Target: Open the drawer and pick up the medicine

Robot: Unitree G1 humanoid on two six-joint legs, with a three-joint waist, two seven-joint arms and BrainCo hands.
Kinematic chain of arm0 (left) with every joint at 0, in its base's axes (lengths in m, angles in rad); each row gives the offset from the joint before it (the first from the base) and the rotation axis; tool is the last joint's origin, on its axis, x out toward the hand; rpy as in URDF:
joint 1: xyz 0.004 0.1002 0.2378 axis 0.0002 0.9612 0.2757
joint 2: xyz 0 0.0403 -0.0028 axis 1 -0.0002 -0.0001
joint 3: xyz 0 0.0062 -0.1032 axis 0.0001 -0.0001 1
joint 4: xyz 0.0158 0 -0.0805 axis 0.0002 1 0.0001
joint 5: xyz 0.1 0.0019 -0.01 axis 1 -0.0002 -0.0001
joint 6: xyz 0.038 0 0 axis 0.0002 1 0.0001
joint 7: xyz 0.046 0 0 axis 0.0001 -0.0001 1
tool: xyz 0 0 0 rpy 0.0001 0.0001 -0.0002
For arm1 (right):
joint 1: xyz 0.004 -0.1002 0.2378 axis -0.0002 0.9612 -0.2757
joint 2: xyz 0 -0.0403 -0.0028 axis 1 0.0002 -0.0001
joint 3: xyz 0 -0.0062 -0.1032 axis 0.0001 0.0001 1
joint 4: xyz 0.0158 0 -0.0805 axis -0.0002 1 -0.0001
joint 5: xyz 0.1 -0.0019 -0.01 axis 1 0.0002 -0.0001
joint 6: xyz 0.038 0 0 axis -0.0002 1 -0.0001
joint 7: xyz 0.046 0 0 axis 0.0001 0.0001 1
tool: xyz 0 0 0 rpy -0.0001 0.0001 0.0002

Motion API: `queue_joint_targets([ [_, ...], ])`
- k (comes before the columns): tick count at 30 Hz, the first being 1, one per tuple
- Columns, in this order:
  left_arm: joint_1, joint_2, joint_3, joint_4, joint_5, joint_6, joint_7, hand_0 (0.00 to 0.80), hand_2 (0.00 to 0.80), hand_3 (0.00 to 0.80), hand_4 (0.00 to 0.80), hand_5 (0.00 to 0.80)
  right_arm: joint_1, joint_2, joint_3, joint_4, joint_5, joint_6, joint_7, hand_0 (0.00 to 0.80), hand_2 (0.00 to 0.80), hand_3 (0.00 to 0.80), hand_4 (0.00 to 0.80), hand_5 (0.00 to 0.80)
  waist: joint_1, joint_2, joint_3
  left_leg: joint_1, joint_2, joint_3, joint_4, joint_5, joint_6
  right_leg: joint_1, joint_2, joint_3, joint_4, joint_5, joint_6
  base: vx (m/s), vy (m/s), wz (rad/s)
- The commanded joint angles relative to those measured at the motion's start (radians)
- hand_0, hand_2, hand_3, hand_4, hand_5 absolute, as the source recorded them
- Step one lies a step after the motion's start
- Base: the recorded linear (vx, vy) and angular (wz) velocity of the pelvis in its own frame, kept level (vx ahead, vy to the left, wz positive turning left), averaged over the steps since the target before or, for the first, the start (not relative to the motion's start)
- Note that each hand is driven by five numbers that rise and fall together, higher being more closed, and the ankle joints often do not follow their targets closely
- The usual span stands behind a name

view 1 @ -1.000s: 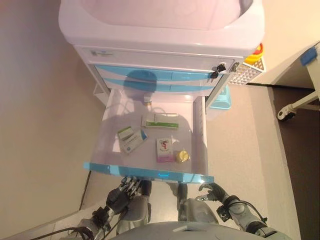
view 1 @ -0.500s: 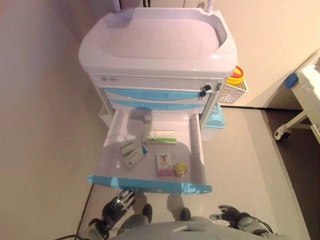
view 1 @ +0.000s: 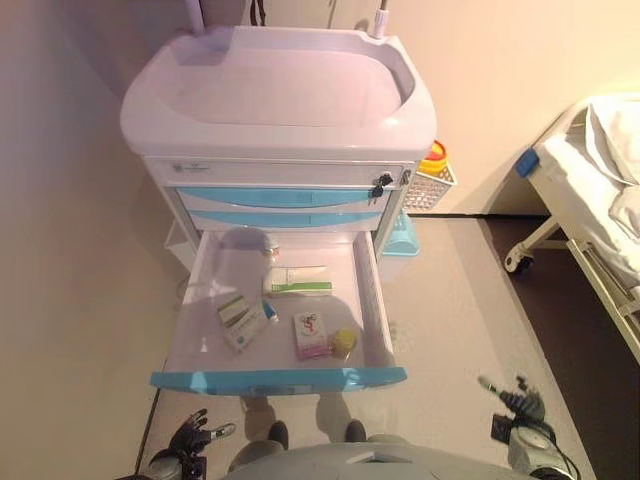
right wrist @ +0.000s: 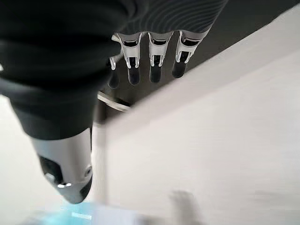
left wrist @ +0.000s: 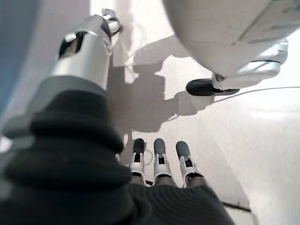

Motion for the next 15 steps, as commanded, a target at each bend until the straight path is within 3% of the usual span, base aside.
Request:
queue_joint_targets([
  [1,-0.022,-0.013,-0.022,0.031,0.01,-0.01,0.017,0.0,0.0,0.0,0.0,0.0,-0.079,-0.05,-0.007,-0.191,0.004,-0.076,-0.072,0.0,0.0,0.0,0.0,0.0,-0.005,-0.001,0.017,0.003,-0.045,0.03,0.04,-0.103,0.033,0.024,-0.001,0.017,0.019,0.015,0.028,-0.044,0.047,-0.09],
  [3,-0.017,-0.023,-0.023,0.027,-0.002,-0.009,0.02,0.0,0.0,0.0,0.0,0.0,-0.089,-0.061,0.024,-0.316,-0.041,-0.065,-0.08,0.0,0.0,0.0,0.0,0.0,-0.009,0.0,0.014,0.002,-0.045,0.034,0.038,-0.103,0.031,0.021,-0.003,0.017,0.015,0.017,0.029,-0.041,0.042,-0.13],
  [7,-0.01,-0.043,-0.013,0.012,0.001,-0.011,0.028,0.0,0.0,0.0,0.0,0.0,-0.119,-0.107,0.122,-0.553,-0.286,-0.049,-0.043,0.0,0.0,0.0,0.0,0.0,-0.005,-0.001,0.003,-0.006,-0.044,0.037,0.039,-0.103,0.029,0.015,-0.01,0.011,0.015,0.011,0.031,-0.045,0.027,-0.07],
  [11,-0.005,-0.05,-0.015,-0.009,0.017,-0.006,0.026,0.0,0.0,0.0,0.0,0.0,-0.142,-0.18,0.217,-0.664,-0.481,-0.087,0.041,0.0,0.0,0.0,0.0,0.0,0.011,-0.005,-0.007,-0.012,-0.044,0.024,0.035,-0.098,0.027,0.014,-0.018,-0.007,0.015,0.004,0.031,-0.043,-0.005,0.07],
  [15,-0.011,-0.048,-0.028,-0.017,0.026,-0.001,0.02,0.0,0.0,0.0,0.0,0.0,-0.193,-0.273,0.303,-0.729,-0.547,-0.115,0.147,0.0,0.0,0.0,0.0,0.0,0.033,-0.009,-0.016,-0.012,-0.045,0.003,0.022,-0.091,0.021,0.024,-0.026,-0.032,0.004,0.002,0.033,-0.029,-0.024,0.16],
])
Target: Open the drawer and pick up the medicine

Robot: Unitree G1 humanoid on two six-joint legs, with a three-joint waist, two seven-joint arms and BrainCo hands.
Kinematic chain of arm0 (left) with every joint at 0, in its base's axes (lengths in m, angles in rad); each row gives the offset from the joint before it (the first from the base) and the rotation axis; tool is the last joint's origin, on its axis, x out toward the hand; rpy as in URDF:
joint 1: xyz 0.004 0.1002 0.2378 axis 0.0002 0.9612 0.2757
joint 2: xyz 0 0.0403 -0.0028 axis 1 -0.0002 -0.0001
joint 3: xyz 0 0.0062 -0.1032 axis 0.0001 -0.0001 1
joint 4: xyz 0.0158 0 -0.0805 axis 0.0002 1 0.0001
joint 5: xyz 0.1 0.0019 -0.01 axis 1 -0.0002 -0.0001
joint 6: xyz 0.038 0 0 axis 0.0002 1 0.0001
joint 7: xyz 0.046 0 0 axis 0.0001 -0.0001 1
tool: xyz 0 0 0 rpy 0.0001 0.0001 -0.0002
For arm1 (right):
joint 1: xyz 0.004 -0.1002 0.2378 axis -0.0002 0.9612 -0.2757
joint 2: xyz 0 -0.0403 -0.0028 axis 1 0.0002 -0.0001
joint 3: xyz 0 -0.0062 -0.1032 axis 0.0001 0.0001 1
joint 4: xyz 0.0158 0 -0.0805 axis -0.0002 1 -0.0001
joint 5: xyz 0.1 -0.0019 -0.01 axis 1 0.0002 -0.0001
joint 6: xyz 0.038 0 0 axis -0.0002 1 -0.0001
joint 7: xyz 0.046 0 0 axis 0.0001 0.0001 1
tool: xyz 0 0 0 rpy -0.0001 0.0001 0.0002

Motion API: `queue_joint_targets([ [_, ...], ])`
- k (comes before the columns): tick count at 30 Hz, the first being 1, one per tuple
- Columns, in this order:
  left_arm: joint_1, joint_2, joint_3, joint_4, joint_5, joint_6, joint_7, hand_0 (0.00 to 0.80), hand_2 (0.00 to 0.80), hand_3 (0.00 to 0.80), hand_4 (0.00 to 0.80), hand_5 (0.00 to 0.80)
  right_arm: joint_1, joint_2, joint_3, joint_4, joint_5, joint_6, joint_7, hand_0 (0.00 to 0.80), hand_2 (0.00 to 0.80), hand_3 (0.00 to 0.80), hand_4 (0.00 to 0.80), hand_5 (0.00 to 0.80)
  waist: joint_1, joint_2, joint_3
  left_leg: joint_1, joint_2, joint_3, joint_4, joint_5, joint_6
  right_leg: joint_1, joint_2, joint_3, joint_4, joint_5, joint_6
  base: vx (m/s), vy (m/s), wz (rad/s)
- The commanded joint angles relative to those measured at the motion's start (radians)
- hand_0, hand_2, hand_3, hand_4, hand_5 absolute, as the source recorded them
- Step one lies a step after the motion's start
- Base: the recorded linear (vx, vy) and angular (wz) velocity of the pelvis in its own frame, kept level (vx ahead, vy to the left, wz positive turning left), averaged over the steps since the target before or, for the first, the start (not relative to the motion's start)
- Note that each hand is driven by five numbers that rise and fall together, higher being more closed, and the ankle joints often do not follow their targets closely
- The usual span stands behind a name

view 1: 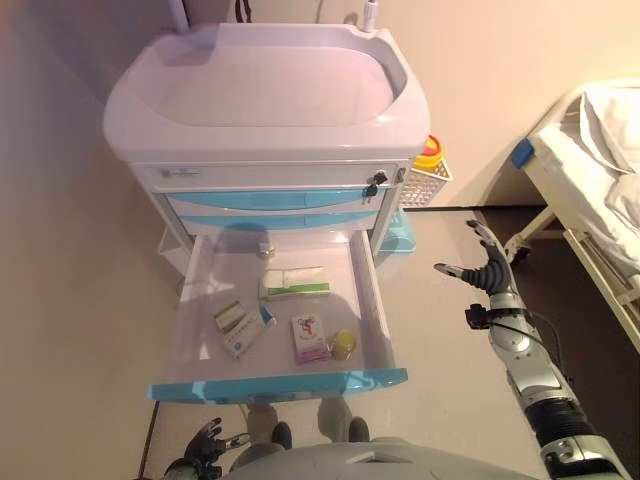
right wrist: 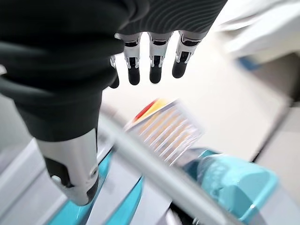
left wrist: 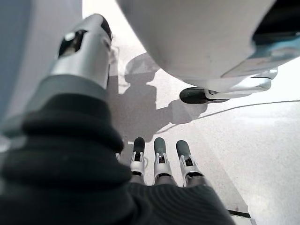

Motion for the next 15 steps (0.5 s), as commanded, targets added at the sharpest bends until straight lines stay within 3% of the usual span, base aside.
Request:
queue_joint_targets([
  [1,-0.037,0.007,-0.021,0.018,0.031,0.002,-0.002,0.0,0.0,0.0,0.0,0.0,-0.103,-0.094,0.068,-0.102,-0.061,-0.072,0.104,0.0,0.0,0.0,0.0,0.0,0.031,-0.023,-0.021,-0.028,-0.043,0.004,0.047,-0.095,0.018,-0.033,-0.021,-0.026,0.099,-0.034,0.028,-0.014,-0.028,0.24],
  [6,-0.05,0.018,-0.028,0.02,0.03,0.024,-0.008,0.0,0.0,0.0,0.0,0.0,-0.168,-0.121,0.171,-0.051,-0.084,-0.047,0.216,0.0,0.0,0.0,0.0,0.0,0.061,-0.026,-0.034,-0.03,-0.043,-0.024,0.035,-0.083,0.008,-0.02,-0.03,-0.063,0.084,-0.035,0.028,-0.011,-0.024,0.19],
  [9,-0.05,0.027,-0.03,0.02,0.029,0.039,-0.011,0.0,0.0,0.0,0.0,0.0,-0.189,-0.133,0.239,-0.003,-0.222,-0.03,0.217,0.0,0.0,0.0,0.0,0.0,0.078,-0.026,-0.037,-0.033,-0.043,-0.04,0.028,-0.075,0.003,-0.016,-0.032,-0.085,0.08,-0.037,0.029,-0.026,-0.022,0.24],
  [15,-0.054,0.038,-0.035,0.037,0.046,0.06,-0.014,0.0,0.0,0.0,0.0,0.0,-0.231,-0.135,0.348,0.088,-0.337,0.016,0.277,0.0,0.0,0.0,0.0,0.0,0.105,-0.028,-0.035,-0.037,-0.043,-0.067,0.022,-0.066,0.0,-0.009,-0.035,-0.116,0.082,-0.044,0.026,-0.018,-0.024,0.23],
])
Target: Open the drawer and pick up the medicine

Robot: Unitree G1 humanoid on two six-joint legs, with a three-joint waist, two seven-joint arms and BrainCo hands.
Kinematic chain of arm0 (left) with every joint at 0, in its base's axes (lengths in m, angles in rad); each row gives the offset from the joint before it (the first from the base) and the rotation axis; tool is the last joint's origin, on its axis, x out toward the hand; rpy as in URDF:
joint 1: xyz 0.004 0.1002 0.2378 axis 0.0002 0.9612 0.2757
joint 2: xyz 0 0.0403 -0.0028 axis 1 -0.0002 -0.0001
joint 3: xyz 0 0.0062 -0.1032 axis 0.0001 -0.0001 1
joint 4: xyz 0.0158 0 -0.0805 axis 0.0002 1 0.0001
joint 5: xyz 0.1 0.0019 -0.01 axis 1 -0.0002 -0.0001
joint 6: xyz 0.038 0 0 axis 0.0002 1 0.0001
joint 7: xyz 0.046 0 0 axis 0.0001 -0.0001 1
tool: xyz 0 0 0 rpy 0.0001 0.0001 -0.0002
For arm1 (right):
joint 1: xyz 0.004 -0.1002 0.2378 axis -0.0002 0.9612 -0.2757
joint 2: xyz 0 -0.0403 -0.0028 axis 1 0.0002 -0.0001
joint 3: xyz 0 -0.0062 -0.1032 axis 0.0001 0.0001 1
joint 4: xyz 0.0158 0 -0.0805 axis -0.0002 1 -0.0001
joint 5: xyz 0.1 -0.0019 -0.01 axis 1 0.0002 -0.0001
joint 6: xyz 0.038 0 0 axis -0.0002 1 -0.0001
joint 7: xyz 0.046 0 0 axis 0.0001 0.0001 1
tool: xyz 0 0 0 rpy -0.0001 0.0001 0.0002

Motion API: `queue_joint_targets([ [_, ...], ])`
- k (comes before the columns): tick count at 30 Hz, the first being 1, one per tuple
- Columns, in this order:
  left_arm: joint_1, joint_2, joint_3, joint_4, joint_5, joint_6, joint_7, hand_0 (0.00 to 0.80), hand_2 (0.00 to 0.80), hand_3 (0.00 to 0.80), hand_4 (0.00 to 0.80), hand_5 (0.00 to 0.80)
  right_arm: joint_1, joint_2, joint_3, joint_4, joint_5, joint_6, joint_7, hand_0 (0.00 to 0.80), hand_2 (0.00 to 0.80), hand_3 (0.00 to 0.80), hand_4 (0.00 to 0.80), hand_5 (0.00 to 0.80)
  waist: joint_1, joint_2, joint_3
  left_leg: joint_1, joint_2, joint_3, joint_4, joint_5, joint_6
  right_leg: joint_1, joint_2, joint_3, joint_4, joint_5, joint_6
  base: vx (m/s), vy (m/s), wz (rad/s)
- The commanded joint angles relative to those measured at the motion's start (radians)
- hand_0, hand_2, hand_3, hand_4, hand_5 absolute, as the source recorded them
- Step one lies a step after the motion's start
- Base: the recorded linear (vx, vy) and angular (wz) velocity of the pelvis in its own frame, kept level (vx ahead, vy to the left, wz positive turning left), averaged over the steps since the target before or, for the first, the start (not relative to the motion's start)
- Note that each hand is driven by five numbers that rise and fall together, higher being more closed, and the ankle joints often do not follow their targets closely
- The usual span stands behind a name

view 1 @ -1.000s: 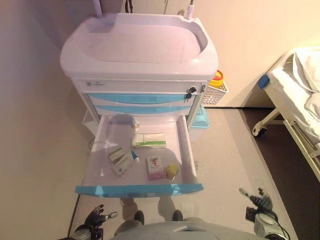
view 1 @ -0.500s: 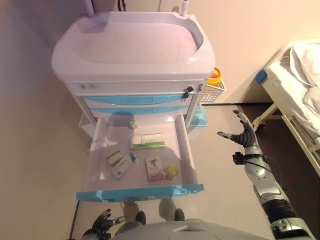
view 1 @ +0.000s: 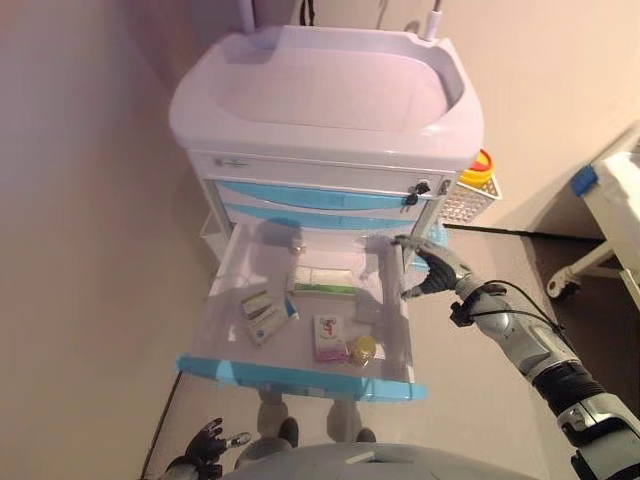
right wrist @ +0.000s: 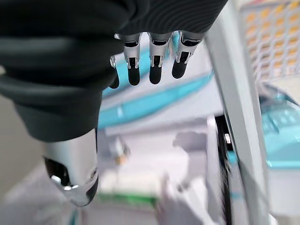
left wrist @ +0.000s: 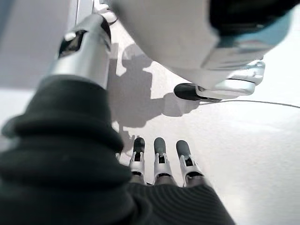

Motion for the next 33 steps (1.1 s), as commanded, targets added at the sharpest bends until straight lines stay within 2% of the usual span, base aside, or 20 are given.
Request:
queue_joint_targets([
  [1,-0.046,0.036,-0.035,0.046,0.042,0.001,-0.012,0.0,0.0,0.0,0.0,0.0,-0.079,-0.014,0.072,0.003,-0.061,0.011,0.022,0.0,0.0,0.0,0.0,0.0,0.039,-0.044,-0.024,-0.005,-0.044,0.013,0.024,-0.085,0.019,-0.027,-0.031,-0.009,0.086,-0.035,0.025,-0.013,-0.024,0.16],
  [9,-0.054,0.043,-0.041,0.035,0.05,0.007,-0.024,0.0,0.0,0.0,0.0,0.0,-0.092,0.011,0.136,0.064,-0.156,0.018,0.016,0.0,0.0,0.0,0.0,0.0,0.052,-0.042,-0.021,-0.005,-0.046,-0.004,0.023,-0.081,0.02,-0.025,-0.031,-0.019,0.089,-0.036,0.026,-0.005,-0.017,0.09],
  [20,-0.072,0.039,-0.067,0.007,0.06,0.001,-0.025,0.0,0.0,0.0,0.0,0.0,-0.117,0.038,0.231,0.093,-0.328,-0.039,0.013,0.0,0.0,0.0,0.0,0.0,0.058,-0.042,-0.021,-0.009,-0.045,-0.002,0.019,-0.079,0.022,-0.031,-0.029,-0.011,0.089,-0.033,0.031,0.0,-0.001,0.0],
  [33,-0.076,0.045,-0.078,-0.007,0.077,0.015,-0.025,0.0,0.0,0.0,0.0,0.0,-0.151,0.05,0.316,0.08,-0.386,-0.089,0.015,0.0,0.0,0.0,0.0,0.0,0.074,-0.041,-0.019,-0.012,-0.049,-0.016,0.015,-0.074,0.025,-0.034,-0.03,-0.011,0.087,-0.03,0.034,0.0,0.0,0.0],
])
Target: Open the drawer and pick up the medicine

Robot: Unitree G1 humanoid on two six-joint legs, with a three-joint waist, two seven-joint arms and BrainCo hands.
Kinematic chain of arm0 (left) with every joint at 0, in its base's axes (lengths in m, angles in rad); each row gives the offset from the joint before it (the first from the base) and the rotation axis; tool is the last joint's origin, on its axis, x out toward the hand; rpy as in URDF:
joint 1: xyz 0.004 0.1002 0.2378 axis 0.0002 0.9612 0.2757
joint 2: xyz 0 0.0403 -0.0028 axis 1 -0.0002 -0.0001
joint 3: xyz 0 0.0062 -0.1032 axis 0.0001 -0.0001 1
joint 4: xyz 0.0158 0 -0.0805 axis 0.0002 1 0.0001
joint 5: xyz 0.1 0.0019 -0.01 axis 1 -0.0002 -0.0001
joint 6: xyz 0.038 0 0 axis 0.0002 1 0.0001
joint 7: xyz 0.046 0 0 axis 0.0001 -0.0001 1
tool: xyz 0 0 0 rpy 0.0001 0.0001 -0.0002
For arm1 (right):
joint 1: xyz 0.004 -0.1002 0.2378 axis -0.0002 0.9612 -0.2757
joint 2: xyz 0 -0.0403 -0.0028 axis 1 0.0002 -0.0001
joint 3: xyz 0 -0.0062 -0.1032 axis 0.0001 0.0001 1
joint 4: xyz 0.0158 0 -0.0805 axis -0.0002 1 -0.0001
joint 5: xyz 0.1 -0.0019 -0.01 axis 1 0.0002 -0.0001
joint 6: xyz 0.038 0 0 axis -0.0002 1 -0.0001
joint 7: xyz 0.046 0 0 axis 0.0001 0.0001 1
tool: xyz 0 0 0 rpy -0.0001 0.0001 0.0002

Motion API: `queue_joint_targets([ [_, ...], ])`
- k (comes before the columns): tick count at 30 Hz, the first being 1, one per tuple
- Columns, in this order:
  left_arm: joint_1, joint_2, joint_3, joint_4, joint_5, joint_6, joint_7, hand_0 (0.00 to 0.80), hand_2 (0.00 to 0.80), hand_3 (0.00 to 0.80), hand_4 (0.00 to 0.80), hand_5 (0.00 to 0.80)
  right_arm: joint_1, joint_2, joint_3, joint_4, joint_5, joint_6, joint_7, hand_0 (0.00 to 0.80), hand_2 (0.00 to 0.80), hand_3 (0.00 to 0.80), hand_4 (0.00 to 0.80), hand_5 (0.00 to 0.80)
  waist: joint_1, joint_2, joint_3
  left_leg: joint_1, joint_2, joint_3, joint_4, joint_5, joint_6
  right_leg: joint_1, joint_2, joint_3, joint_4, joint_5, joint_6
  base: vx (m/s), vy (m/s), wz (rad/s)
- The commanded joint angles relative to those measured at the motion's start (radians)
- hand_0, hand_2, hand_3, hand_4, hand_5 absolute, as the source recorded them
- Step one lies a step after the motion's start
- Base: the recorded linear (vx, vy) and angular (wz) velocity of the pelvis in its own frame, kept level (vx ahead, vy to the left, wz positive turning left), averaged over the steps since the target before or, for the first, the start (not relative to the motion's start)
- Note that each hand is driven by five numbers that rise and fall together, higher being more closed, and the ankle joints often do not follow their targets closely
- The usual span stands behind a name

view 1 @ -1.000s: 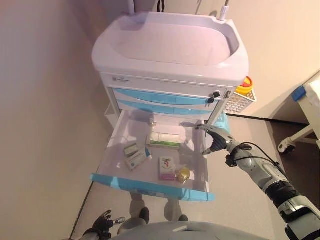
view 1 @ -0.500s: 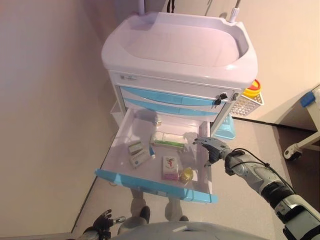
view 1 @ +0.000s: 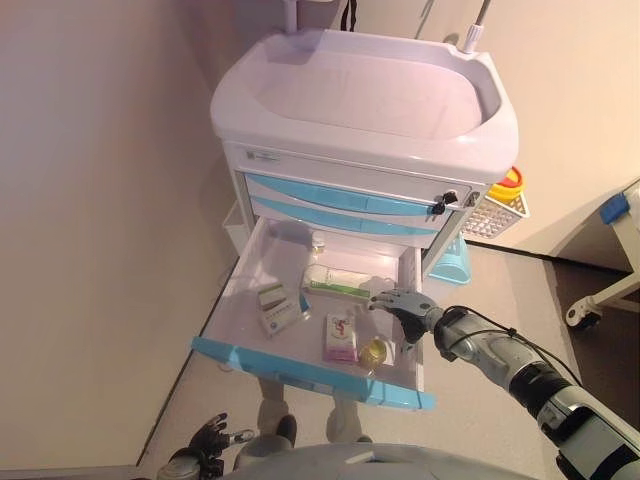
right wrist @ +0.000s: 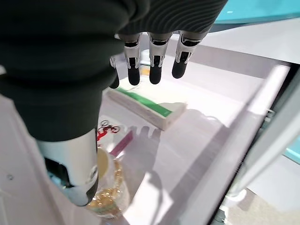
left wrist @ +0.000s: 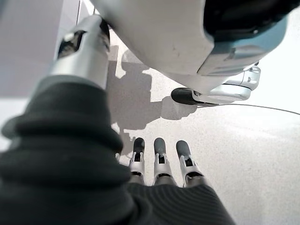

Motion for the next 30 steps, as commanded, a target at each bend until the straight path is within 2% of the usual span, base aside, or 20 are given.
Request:
queue_joint_targets([
  [1,-0.055,0.031,-0.028,0.026,0.043,-0.007,-0.007,0.0,0.0,0.0,0.0,0.0,-0.088,0.003,0.07,-0.037,-0.006,-0.033,-0.007,0.0,0.0,0.0,0.0,0.0,0.027,-0.024,-0.004,0.002,-0.043,0.016,0.015,-0.088,0.018,-0.034,-0.025,0.016,0.086,-0.03,0.034,0.0,0.0,0.0],
  [10,-0.063,0.033,-0.035,0.02,0.051,-0.007,-0.007,0.0,0.0,0.0,0.0,0.0,-0.094,0.017,0.12,-0.032,-0.013,-0.041,0.042,0.0,0.0,0.0,0.0,0.0,0.039,-0.028,-0.001,-0.004,-0.042,0.011,0.015,-0.087,0.019,-0.038,-0.025,0.011,0.088,-0.031,0.034,0.0,0.0,0.0],
  [17,-0.069,0.034,-0.037,0.018,0.061,-0.004,-0.01,0.0,0.0,0.0,0.0,0.0,-0.071,0.043,0.135,-0.001,-0.005,-0.004,0.074,0.0,0.0,0.0,0.0,0.0,0.042,-0.028,-0.001,-0.006,-0.041,0.007,0.013,-0.085,0.018,-0.039,-0.025,0.01,0.086,-0.03,0.036,-0.001,-0.006,0.05],
  [21,-0.071,0.034,-0.045,0.018,0.062,-0.003,-0.008,0.0,0.0,0.0,0.0,0.0,-0.055,0.068,0.137,0.058,-0.038,0.019,0.05,0.0,0.0,0.0,0.0,0.0,0.044,-0.027,0.0,-0.007,-0.042,0.005,0.013,-0.085,0.019,-0.041,-0.025,0.008,0.085,-0.029,0.036,0.0,0.0,0.0],
  [30,-0.072,0.018,-0.06,0.029,0.076,-0.013,-0.005,0.0,0.0,0.0,0.0,0.0,-0.041,0.171,0.1,0.223,-0.073,0.085,-0.082,0.0,0.0,0.0,0.0,0.0,0.051,-0.017,0.0,-0.006,-0.045,-0.001,0.014,-0.085,0.023,-0.038,-0.026,0.006,0.079,-0.027,0.035,0.0,0.0,0.0],
])
